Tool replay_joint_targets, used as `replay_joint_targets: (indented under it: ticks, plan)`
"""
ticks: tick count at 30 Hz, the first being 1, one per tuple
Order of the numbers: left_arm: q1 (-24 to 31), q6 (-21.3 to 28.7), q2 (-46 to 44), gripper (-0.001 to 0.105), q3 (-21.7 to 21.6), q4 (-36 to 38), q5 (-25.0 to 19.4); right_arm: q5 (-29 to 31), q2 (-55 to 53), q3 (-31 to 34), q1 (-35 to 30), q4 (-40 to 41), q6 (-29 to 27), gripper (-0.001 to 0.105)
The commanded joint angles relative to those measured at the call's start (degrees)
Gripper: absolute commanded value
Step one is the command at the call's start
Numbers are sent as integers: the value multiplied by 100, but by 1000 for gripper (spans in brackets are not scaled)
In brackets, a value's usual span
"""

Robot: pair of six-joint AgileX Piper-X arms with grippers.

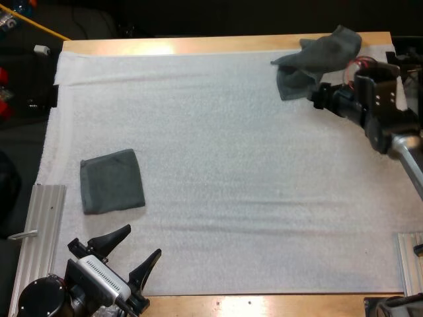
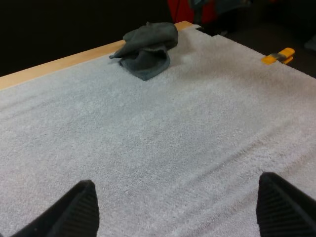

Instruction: Pick towel from pile, fold and stack

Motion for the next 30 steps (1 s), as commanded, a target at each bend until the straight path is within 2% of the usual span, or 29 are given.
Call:
replay_joint_targets:
  ticks: [1,10,18,23,27,29,30]
  plan:
    - [-24,-58,7,65,-32,-43,39,190,160,-186,-1,-105,3,68]
    - [-24,-58,7,65,-32,-16,185,634,1658,-1101,-1,-496,343,68]
    - [-24,-58,7,65,-32,-16,246,897,2864,-1943,-83,-656,279,68]
    - [-24,-70,7,65,-32,-16,572,957,3294,-2236,-200,-841,272,68]
    - [-24,-70,7,65,-32,-16,596,957,3570,-2319,-300,-1166,272,68]
    - [-24,-70,7,65,-32,-16,596,947,3624,-2325,-302,-1275,272,63]
    - [-24,-70,7,65,-32,-16,596,913,3666,-2349,-302,-1270,272,52]
